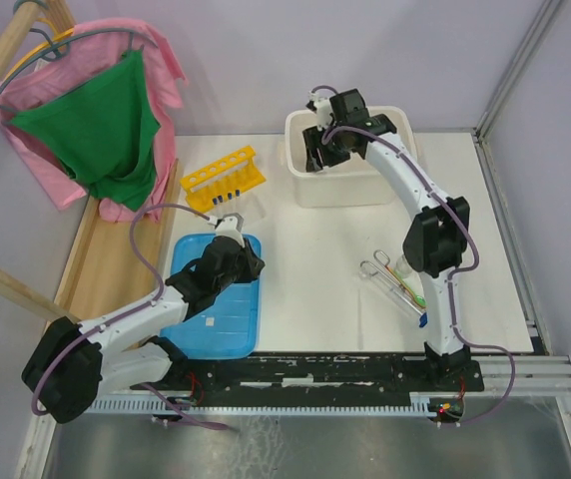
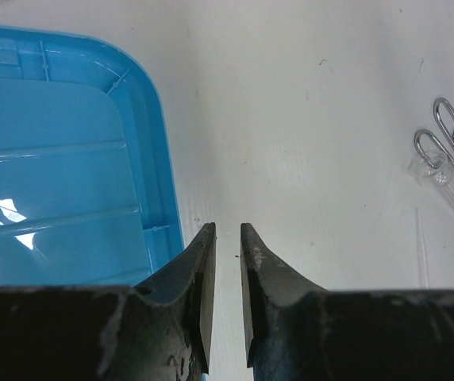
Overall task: Organize the chemistry lab equipment
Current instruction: Move the storage box to the center of the board.
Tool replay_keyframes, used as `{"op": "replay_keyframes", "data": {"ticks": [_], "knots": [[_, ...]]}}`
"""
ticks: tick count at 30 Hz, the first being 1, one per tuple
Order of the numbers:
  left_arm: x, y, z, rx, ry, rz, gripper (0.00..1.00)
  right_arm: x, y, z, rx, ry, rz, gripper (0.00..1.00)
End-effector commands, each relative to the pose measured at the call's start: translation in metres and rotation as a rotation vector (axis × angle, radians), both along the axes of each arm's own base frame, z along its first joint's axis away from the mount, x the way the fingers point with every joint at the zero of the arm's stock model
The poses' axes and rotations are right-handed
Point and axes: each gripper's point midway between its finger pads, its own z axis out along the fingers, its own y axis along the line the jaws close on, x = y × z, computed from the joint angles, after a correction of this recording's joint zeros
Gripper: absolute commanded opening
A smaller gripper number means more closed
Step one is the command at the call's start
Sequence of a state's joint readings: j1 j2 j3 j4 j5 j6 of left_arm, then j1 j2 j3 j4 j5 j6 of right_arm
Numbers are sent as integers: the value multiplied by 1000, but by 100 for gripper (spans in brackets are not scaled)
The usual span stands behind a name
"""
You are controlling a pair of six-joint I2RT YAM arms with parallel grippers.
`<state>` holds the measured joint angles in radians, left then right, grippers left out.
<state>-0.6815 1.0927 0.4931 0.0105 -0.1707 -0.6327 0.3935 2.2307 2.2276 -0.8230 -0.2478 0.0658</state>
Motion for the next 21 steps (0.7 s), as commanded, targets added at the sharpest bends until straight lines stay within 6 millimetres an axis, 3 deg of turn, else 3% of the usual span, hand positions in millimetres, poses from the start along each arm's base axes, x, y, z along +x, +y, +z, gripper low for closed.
{"op": "replay_keyframes", "data": {"ticks": [1, 4, 8, 18, 21], "knots": [[10, -16, 27, -81, -55, -9, 25, -55, 30, 42, 4, -14, 120, 62], [11, -14, 30, -84, -63, -1, 25, -88, 43, 37, -22, 3, 159, 61], [11, -12, 38, -90, -89, 2, 25, -125, 58, 12, -40, 48, 213, 61], [15, 4, 66, -60, -154, 60, 25, -173, 78, 4, -6, 74, 241, 58], [16, 10, 78, -70, -189, 82, 26, -176, 76, 5, -35, 21, 217, 58]]}}
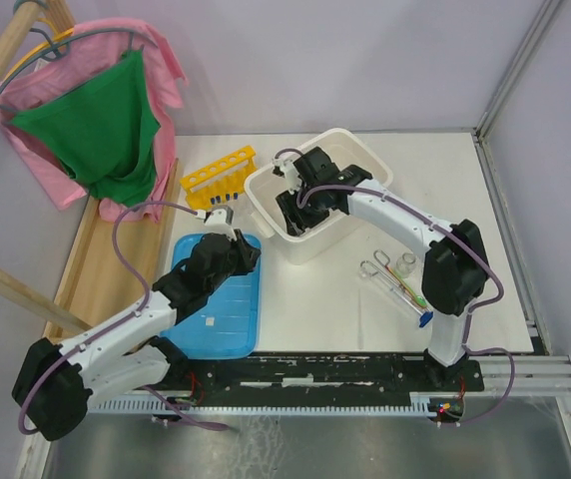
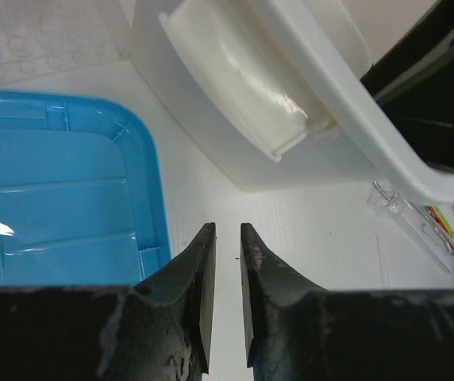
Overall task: Organize the chemistry lab equipment
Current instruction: Move the storage box to the center of the board.
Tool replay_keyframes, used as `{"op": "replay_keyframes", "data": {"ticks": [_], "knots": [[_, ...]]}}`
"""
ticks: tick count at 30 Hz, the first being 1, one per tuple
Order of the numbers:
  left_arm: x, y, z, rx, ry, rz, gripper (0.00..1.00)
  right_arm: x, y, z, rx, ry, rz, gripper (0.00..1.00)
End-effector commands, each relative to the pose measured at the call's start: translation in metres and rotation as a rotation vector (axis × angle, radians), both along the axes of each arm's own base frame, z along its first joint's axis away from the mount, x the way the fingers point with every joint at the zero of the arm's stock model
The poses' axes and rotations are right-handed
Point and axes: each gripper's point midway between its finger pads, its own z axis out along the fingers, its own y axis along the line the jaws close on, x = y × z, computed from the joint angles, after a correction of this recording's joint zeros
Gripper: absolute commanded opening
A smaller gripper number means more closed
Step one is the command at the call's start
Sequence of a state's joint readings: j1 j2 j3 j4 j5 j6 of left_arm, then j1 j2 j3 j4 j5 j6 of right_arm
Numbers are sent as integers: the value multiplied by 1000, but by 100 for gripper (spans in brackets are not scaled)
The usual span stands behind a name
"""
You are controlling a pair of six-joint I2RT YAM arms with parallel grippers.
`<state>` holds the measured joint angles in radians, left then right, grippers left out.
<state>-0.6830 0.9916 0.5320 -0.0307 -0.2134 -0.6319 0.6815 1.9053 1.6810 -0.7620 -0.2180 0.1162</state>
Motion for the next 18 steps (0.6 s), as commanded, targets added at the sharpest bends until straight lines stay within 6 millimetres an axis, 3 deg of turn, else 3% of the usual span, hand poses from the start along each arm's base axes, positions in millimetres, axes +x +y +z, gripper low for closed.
{"op": "replay_keyframes", "data": {"ticks": [1, 6, 11, 15, 18], "knots": [[10, 7, 42, -28, -112, 51, 26, -1, 7, 41, 47, -148, -29, 59], [11, 7, 64, -54, -154, 50, 27, 43, -29, 83, -80, -403, -191, 66], [10, 1, 65, -67, -148, 28, 27, 115, -100, 130, -219, -555, -453, 70], [10, 1, 63, -69, -148, 27, 27, 166, -158, 122, -292, -531, -589, 70], [12, 1, 65, -70, -157, 27, 27, 185, -183, 119, -317, -530, -626, 70]]}}
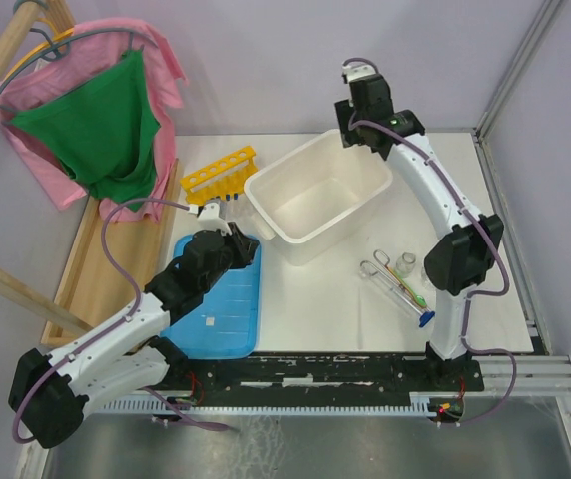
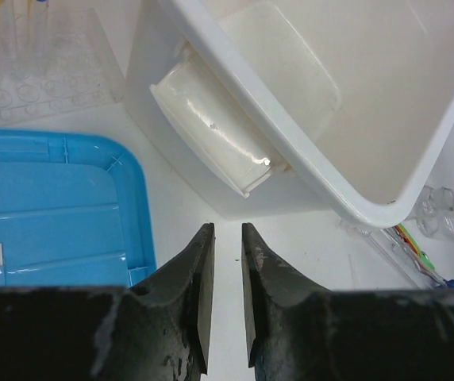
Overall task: Organize the chemistry lab equipment
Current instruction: Move the storage box to the center of the board.
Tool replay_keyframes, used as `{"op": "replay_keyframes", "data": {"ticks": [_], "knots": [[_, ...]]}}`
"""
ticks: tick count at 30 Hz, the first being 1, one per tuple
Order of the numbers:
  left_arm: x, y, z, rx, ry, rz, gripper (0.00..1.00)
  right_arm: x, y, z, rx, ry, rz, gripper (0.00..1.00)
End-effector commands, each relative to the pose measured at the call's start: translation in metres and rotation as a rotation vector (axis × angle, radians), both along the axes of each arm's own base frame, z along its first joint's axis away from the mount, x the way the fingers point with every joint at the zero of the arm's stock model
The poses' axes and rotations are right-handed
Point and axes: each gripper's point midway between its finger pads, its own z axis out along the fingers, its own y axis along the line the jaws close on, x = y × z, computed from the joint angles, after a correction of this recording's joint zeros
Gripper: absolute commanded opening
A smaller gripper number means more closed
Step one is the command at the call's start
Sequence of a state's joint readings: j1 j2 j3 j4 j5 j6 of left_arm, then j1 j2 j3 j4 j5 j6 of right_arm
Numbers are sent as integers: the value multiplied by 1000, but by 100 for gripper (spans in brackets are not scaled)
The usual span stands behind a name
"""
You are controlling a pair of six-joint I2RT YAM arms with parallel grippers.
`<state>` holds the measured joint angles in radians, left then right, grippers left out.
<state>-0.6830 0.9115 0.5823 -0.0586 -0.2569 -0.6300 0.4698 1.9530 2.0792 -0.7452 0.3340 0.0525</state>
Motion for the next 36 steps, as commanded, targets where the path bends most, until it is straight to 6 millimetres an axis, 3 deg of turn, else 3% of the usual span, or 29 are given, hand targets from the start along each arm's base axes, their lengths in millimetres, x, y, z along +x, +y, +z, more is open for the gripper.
{"op": "replay_keyframes", "data": {"ticks": [1, 7, 20, 22, 28, 36], "knots": [[7, -5, 24, -18, -67, -12, 27, 26, -52, -19, -94, 35, -115, 70], [12, -13, 22, -6, -57, -30, 27, 34, -61, -34, -35, 95, -91, 70], [18, -20, 21, -1, -56, -39, 27, 13, -62, -82, -18, 241, -89, 65], [20, -19, 25, 1, -63, -32, 27, 8, -59, -86, 1, 257, -86, 61], [23, -19, 33, 10, -79, -29, 27, -15, -58, -90, 60, 296, -96, 37], [25, -21, 30, 16, -73, -33, 27, -57, -59, -81, 119, 311, -99, 30]]}}
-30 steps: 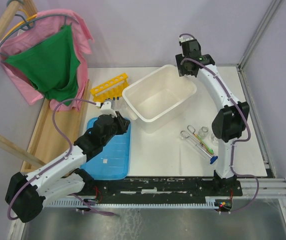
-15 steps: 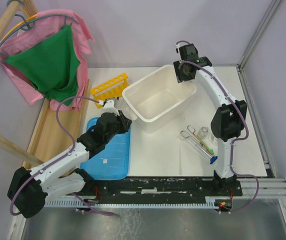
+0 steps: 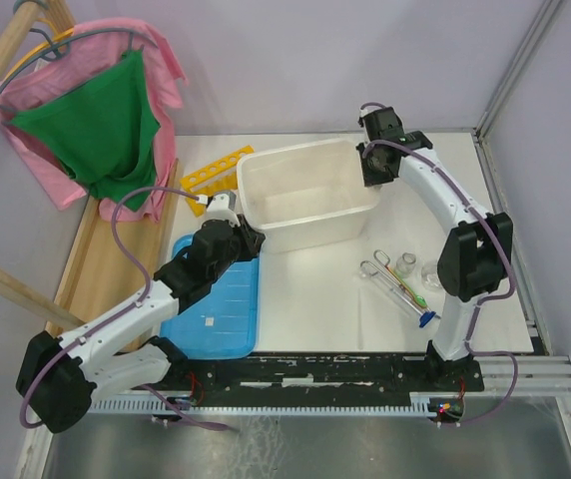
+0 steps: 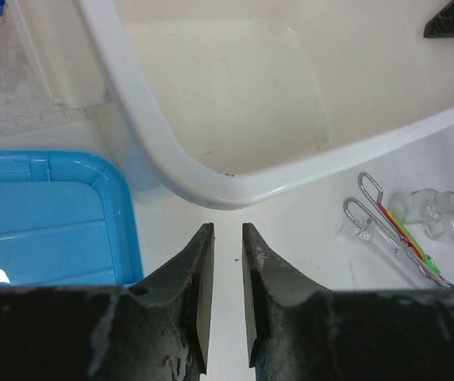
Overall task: Organize the chemistry lab equipment
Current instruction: Move the storage box to the center of the board.
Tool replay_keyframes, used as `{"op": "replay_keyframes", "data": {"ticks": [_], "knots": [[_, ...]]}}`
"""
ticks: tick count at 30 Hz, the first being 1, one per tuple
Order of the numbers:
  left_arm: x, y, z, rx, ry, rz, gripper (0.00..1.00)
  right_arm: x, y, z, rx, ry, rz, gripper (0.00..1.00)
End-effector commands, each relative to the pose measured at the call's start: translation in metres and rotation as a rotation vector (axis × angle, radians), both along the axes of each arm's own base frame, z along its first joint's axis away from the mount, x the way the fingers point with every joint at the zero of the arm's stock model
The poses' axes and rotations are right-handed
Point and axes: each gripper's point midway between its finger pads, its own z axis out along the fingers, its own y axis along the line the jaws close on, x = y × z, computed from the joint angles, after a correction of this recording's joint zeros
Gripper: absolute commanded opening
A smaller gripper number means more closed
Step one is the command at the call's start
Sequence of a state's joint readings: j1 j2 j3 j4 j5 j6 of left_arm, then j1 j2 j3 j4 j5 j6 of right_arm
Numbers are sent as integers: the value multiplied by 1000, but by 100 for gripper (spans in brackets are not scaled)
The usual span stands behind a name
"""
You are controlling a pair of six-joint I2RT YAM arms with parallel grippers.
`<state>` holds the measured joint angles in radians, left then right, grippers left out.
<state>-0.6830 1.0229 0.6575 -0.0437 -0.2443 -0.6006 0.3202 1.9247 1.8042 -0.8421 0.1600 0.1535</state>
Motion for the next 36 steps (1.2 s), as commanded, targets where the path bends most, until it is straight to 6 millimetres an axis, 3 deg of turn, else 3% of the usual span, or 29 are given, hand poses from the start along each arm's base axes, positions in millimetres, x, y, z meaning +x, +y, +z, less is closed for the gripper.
{"op": "replay_keyframes", "data": {"ticks": [1, 11, 21, 23, 28, 32, 36], "knots": [[11, -7, 27, -17, -79, -10, 27, -20, 2, 30, 59, -54, -13, 30], [10, -6, 25, -12, -73, -9, 27, -57, -5, 13, 30, -1, -33, 29], [7, -5, 38, -36, -87, -10, 28, -98, -14, -1, -11, 16, -64, 30], [6, -6, 39, -40, -88, -12, 28, -102, -15, 4, -8, -2, -64, 34], [6, -4, 45, -41, -101, -9, 28, -101, -19, 21, -10, -68, -65, 64], [5, 1, 56, -24, -112, 3, 31, -95, -19, 44, -2, -132, -60, 67], [6, 13, 76, -33, -160, 53, 32, -97, -21, 83, 39, -229, -67, 67]]}}
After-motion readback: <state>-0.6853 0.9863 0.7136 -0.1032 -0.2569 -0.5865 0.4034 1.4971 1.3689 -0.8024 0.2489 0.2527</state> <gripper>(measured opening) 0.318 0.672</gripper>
